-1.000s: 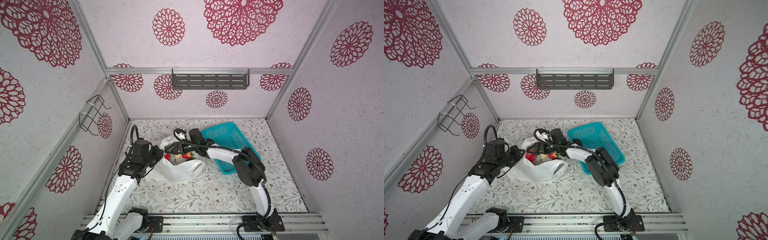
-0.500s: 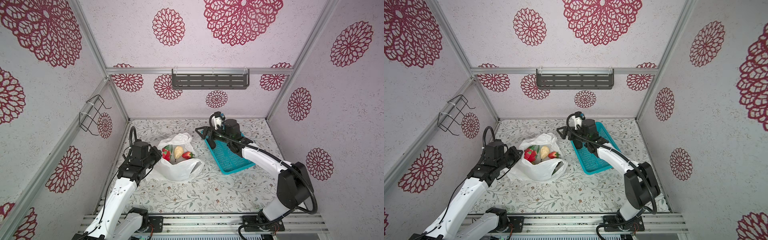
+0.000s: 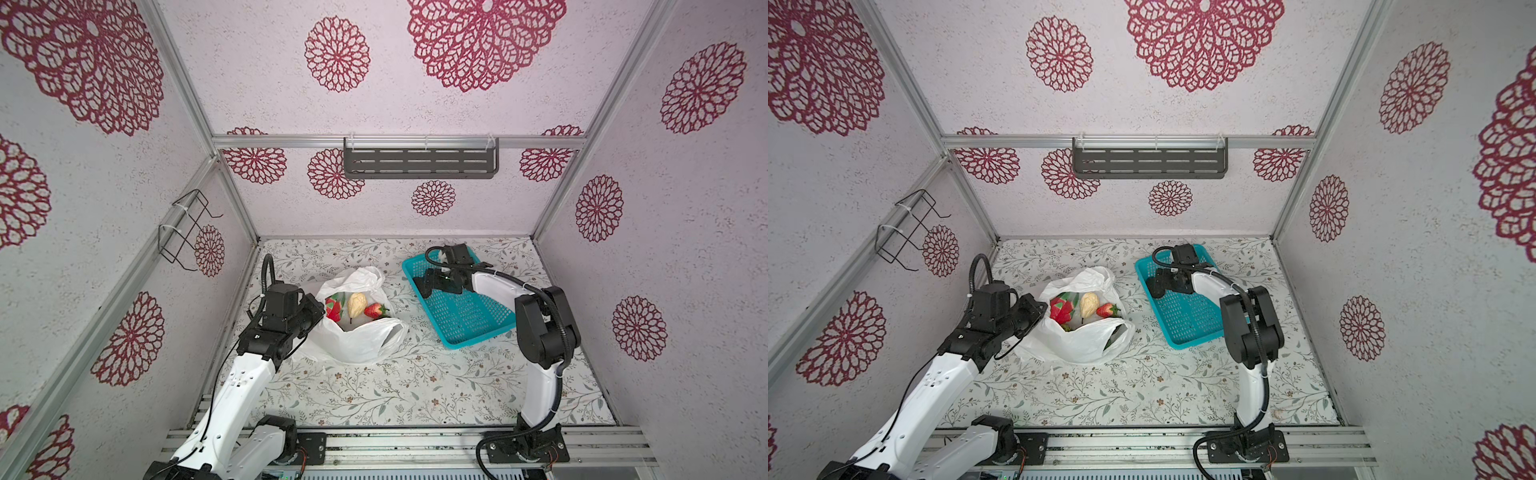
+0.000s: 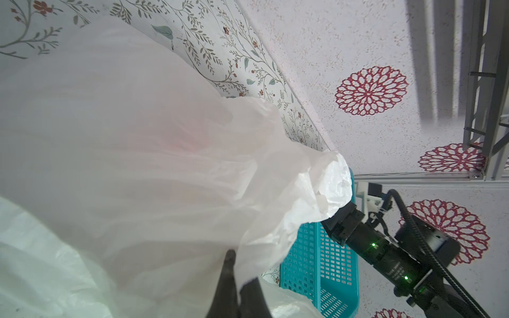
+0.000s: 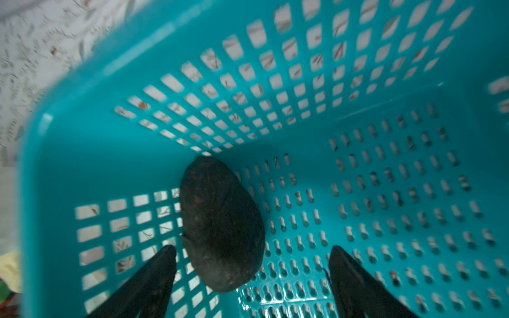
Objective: Place the fruits into the plastic bag
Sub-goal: 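Move the right gripper to the basket and grasp the dark avocado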
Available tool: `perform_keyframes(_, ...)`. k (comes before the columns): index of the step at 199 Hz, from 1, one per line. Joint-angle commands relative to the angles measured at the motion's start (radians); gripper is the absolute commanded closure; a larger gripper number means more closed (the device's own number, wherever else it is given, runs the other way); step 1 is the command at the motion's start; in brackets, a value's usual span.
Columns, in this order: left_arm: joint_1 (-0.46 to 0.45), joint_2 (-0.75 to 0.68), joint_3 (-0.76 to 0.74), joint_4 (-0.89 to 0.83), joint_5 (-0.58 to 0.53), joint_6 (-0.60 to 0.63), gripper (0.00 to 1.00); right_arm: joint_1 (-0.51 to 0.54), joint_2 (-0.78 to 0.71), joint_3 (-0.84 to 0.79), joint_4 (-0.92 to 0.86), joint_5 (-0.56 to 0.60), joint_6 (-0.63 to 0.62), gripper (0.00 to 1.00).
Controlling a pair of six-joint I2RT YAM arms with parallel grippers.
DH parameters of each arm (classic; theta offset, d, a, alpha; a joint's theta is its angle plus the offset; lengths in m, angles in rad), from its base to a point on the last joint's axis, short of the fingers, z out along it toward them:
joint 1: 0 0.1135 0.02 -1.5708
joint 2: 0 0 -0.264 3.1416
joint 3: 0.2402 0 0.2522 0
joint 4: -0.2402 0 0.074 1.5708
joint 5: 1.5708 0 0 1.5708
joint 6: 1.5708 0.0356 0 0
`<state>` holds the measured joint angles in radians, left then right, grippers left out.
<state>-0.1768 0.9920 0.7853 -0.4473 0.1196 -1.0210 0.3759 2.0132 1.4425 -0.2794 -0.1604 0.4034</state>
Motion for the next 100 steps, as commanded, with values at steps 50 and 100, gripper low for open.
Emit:
perform_keyframes(50, -0.003, 0.021, -0.011, 0.016, 0.004, -0.005, 1.00, 0.005, 0.081, 0.063, 0.027, -0.094, 0.011, 0.29)
perform_keyframes(100, -0.003, 0.031, 0.001, 0.006, 0.000, -0.002, 1.00, 0.003, 0.081, 0.060, 0.057, -0.080, 0.026, 0.65)
